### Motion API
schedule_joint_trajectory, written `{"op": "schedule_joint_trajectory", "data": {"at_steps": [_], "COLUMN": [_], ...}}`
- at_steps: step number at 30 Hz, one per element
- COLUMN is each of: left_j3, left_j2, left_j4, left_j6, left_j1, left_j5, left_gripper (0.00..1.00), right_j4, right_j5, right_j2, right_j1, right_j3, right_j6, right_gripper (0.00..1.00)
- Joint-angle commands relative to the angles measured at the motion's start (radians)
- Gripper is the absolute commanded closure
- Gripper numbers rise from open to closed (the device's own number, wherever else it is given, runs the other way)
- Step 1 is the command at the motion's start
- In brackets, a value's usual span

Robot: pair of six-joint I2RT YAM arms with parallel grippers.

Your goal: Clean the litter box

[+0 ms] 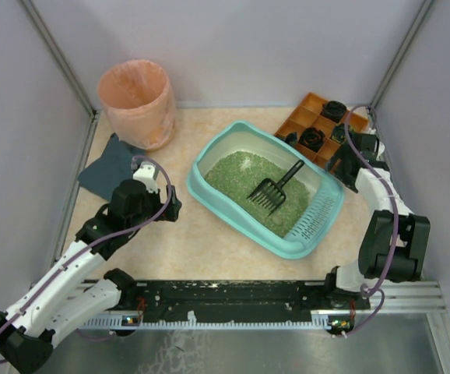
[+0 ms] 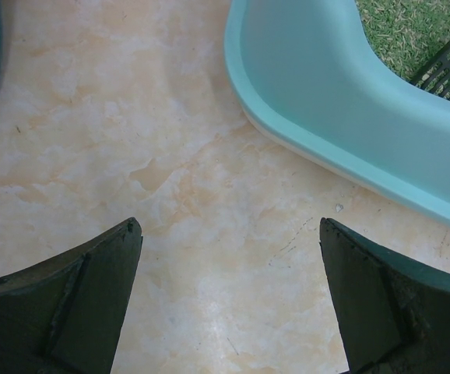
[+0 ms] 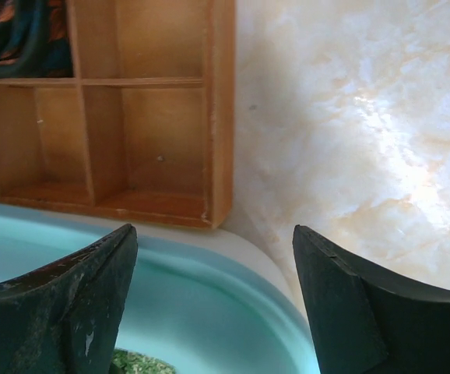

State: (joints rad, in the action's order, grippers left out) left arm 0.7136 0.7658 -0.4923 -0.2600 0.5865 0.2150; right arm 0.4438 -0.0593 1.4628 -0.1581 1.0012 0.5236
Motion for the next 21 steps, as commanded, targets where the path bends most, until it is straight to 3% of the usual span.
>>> {"op": "schedule_joint_trajectory", "data": {"at_steps": [1,12,21], "left_j3": [-0.007,-0.005,-0.003], "left_j2": [-0.003,-0.015,-0.004], "left_j4": [0.031,0.024,0.021], "left_j6": [0.012,0.002,-0.006], "left_j1": [-0.005,-0.005,-0.005], "left_j5": [-0.011,0.018,0.017], "left_gripper": [0.0,0.0,0.0], "right_j4": [0.063,0.067,-0.009], "right_j5": [0.075,0.156,0.192], "right_j2": [-0.043,-0.135,-0.302], "right_j1": [0.067,0.246,0.441], "right_j3": [-0.026,-0.162,-0.302], "right_j6": [-0.034,0.016,0.246], "right_gripper": [0.2,0.22,0.23]}}
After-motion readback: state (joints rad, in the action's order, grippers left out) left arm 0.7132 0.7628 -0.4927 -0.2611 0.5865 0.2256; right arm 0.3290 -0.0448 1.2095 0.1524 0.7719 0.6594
